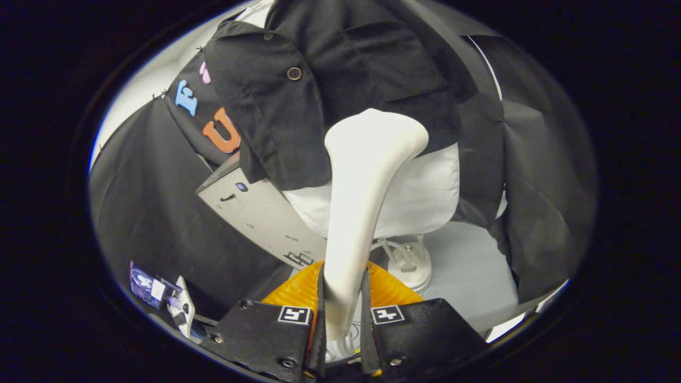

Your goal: Iron the clothes twice with a garment steamer, once on the left side and once on the right side.

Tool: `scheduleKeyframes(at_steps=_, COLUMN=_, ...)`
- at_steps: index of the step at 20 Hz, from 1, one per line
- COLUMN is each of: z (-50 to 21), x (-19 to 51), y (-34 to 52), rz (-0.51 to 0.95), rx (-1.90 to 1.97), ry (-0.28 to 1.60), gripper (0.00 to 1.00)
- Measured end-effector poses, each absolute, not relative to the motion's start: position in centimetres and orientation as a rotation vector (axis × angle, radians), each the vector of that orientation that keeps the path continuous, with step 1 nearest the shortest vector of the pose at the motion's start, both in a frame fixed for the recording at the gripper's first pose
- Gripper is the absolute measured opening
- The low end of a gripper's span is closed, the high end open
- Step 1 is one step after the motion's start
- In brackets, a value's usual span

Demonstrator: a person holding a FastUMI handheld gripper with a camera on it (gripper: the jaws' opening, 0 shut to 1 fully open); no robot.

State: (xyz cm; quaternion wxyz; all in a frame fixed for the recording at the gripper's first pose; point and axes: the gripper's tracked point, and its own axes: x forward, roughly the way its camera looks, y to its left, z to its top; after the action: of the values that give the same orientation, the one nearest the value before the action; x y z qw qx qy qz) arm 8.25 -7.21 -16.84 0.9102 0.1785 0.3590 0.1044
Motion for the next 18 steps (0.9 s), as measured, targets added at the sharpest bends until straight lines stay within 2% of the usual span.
scheduleKeyframes(at_steps=11, z=-11.4, x=-4.9, y=-0.1, rz=0.184, rx=0.304, ry=0.652, gripper=0.29)
scheduleKeyframes(at_steps=18, z=-5.5, x=-9.2, y=2.5, rz=0.228, rx=0.260, ry=0.582, gripper=0.29)
